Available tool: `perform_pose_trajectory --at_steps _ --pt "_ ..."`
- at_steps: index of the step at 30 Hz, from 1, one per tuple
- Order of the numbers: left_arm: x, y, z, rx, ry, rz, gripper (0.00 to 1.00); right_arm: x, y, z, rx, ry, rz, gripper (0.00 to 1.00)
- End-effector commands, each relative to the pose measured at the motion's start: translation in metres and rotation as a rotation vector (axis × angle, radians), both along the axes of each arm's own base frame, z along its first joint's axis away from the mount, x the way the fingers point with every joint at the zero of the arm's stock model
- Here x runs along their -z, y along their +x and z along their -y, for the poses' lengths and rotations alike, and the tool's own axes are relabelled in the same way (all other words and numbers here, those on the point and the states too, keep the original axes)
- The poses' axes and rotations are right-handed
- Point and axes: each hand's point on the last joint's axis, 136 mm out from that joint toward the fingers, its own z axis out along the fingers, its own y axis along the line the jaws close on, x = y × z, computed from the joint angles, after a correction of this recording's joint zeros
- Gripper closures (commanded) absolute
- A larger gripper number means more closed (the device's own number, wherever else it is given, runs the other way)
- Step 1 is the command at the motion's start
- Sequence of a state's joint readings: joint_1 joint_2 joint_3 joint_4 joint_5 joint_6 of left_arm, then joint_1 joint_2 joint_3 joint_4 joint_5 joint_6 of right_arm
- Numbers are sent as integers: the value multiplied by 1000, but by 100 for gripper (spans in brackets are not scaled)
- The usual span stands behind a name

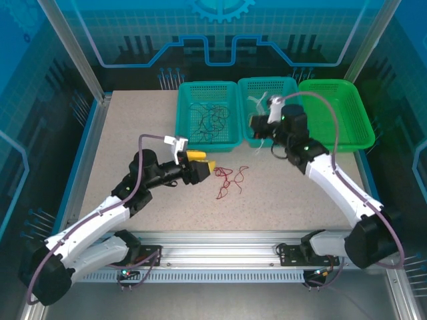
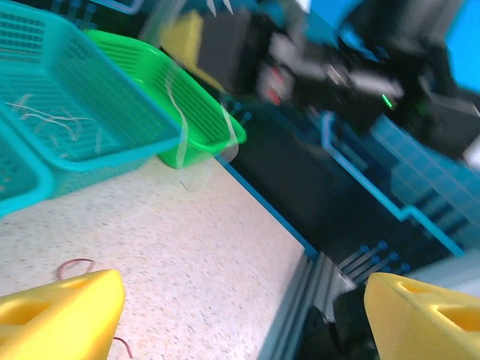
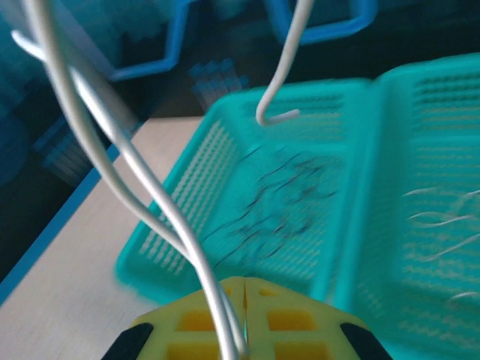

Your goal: Untangle the cables

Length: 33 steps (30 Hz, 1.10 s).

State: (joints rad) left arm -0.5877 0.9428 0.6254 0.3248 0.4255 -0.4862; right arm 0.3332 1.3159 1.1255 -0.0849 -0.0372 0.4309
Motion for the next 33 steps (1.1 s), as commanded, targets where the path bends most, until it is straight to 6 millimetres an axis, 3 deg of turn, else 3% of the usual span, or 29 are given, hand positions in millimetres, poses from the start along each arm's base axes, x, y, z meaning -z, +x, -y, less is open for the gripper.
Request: perform_pose_trajectory --at_steps 1,4,8,9,11,12,14,17,21,25,29,32,33 --pt "-7 -21 15 91 56 92 15 8 45 62 259 -40 -63 100" --pt "2 -23 22 99 82 72 15 20 89 93 367 -60 -100 100" --pt "12 -19 26 75 103 38 15 57 140 105 409 -104 -210 99" --pt "16 -16 25 56 112 25 15 65 148 106 412 -118 -246 88" --pt "21 -12 21 18 133 3 15 78 158 108 420 -137 -313 52" --pt "24 -10 19 5 144 -5 15 80 160 110 428 -144 -335 41" --pt "28 -9 18 -6 156 -15 15 77 161 112 438 -150 -336 32" --pt "33 -7 17 -19 167 -26 15 64 153 112 431 -132 -309 31" --pt "44 5 14 -80 200 -57 14 48 123 101 359 -77 -291 32" --pt "73 29 4 -220 282 -147 14 33 60 77 265 14 -232 33" --pt "98 44 2 -287 329 -212 14 46 -13 52 210 -33 -178 33" --pt "111 51 4 -304 354 -236 15 72 -60 37 183 -76 -186 33" --pt "115 53 5 -307 364 -243 15 92 -74 34 176 -83 -226 33"
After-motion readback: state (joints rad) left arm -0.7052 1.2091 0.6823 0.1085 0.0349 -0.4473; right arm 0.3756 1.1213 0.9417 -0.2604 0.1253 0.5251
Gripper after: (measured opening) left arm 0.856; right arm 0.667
